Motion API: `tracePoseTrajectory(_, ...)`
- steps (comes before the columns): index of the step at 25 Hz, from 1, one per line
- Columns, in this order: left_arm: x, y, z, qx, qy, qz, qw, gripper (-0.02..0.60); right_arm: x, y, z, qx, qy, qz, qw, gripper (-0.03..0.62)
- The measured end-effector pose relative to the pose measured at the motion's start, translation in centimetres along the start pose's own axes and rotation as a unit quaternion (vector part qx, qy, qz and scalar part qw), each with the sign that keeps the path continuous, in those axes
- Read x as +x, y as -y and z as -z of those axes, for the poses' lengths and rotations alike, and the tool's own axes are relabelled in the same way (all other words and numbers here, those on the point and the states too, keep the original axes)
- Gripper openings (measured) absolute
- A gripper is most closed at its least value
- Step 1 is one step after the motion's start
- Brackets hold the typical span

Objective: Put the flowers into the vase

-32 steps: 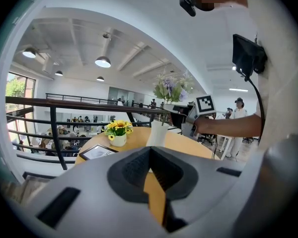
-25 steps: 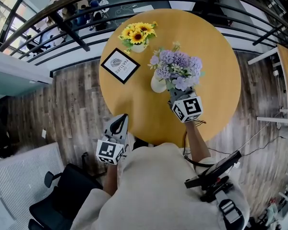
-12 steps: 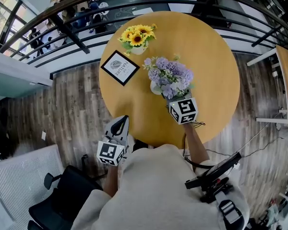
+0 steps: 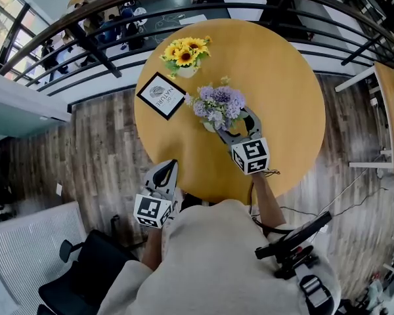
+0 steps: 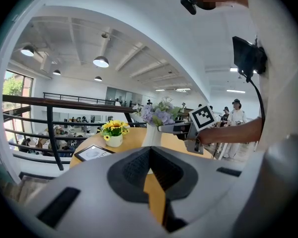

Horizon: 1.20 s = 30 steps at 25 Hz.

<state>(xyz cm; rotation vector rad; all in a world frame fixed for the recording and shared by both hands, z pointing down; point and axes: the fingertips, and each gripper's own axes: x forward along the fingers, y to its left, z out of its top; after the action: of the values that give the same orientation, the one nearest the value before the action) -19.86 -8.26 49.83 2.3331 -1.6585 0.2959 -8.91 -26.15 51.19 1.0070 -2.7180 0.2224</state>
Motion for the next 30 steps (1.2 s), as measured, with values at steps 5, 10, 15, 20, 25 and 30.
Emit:
tracePoseTrajectory(5,0.0,-0.2,-0.1,0.001,0.003,0.005,1.0000,0.006,-0.4,-0.2,2.4,0.021,-0.027,-0.001,0.999,0.416)
tracePoseTrajectory(10,0.5,0.5,-0.3,0.007,0.002,0.013,0.9999,0.008,-2.5,0.2,4.2,0.039,-0.035,0.013,0.999,0.414)
tracePoseTrajectory(15,1.8,1.7,-0.6,0.016,0.001,0.035,0.9993,0.008,-4.2,0.6,5.0,0.067,-0.028,0.012,0.997,0.378)
tracePoseTrajectory(20,2.8,4.1,-1.1,0.030,0.003,0.056,0.9980,0.006,-7.5,1.7,4.3,0.077,0.003,0.036,0.996,0.085)
tracePoseTrajectory(25,3.5,7.2,-1.4,0.043,0.002,0.071,0.9965,0.008,-11.3,2.2,3.8,0.104,0.034,0.027,0.994,0.011)
tracePoseTrajectory(30,4.1,10.0,-1.2,0.053,0.001,0.085,0.9950,0.006,-14.5,1.9,3.7,0.119,0.056,0.022,0.991,0.009)
